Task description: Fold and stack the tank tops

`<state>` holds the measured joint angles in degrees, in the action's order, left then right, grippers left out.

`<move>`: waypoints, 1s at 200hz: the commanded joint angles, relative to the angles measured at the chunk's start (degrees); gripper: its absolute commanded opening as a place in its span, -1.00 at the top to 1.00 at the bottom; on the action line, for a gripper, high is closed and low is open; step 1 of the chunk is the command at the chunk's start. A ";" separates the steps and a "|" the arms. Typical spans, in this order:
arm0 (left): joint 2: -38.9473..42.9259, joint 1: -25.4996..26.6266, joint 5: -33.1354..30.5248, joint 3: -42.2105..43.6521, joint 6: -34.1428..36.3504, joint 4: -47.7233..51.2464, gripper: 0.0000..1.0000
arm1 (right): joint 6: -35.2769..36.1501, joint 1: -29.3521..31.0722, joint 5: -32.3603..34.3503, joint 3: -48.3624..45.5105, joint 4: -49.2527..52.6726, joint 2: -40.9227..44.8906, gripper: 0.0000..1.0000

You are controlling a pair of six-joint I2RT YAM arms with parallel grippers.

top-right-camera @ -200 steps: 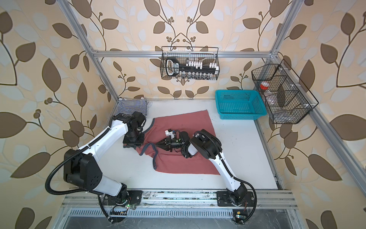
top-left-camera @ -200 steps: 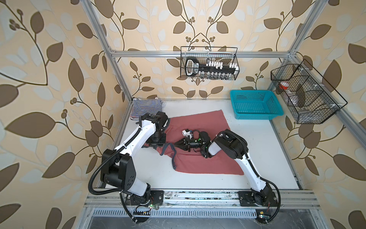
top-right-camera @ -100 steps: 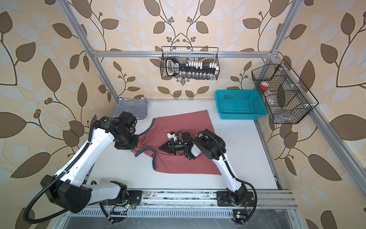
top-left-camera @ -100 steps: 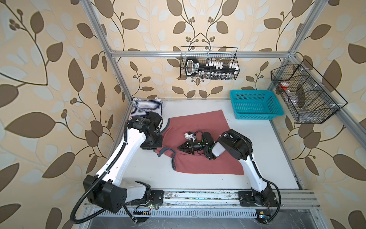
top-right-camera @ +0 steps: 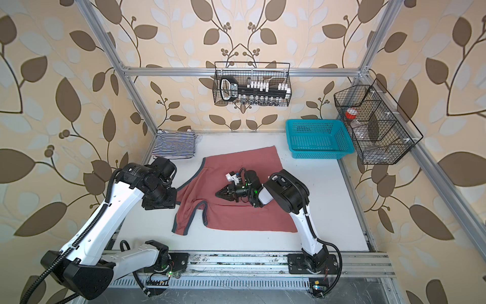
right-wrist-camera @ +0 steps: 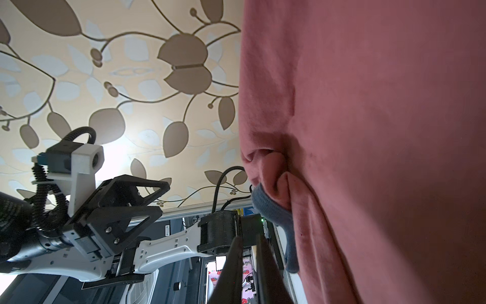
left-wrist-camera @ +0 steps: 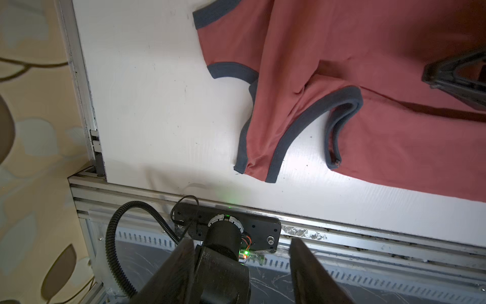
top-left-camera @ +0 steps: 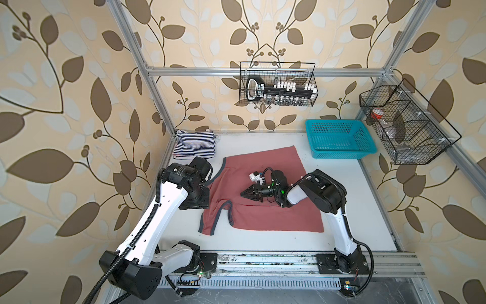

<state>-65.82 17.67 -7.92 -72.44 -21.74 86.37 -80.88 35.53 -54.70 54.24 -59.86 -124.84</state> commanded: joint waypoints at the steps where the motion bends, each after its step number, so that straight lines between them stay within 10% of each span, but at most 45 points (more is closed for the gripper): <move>1: -4.60 0.28 -3.13 -2.43 -2.96 -3.81 -0.08 | 12.43 -2.24 -0.21 0.13 15.73 7.83 0.74; 45: -28.76 -3.59 -4.92 -5.37 -2.25 -12.46 0.53 | 53.39 -6.11 15.34 15.33 76.75 16.56 0.69; 98: -44.26 -10.57 -6.33 -8.37 -3.88 -15.65 0.96 | 60.73 -11.97 24.19 14.72 87.10 17.85 0.81; 200: -56.04 -15.79 -2.16 -13.18 -7.17 -19.72 1.00 | 62.39 -13.65 33.50 4.69 90.26 24.55 0.85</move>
<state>-120.03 3.49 -11.38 -83.55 -26.06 67.77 -21.08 22.00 -25.65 60.34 27.14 -104.38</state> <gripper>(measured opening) 0.044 0.072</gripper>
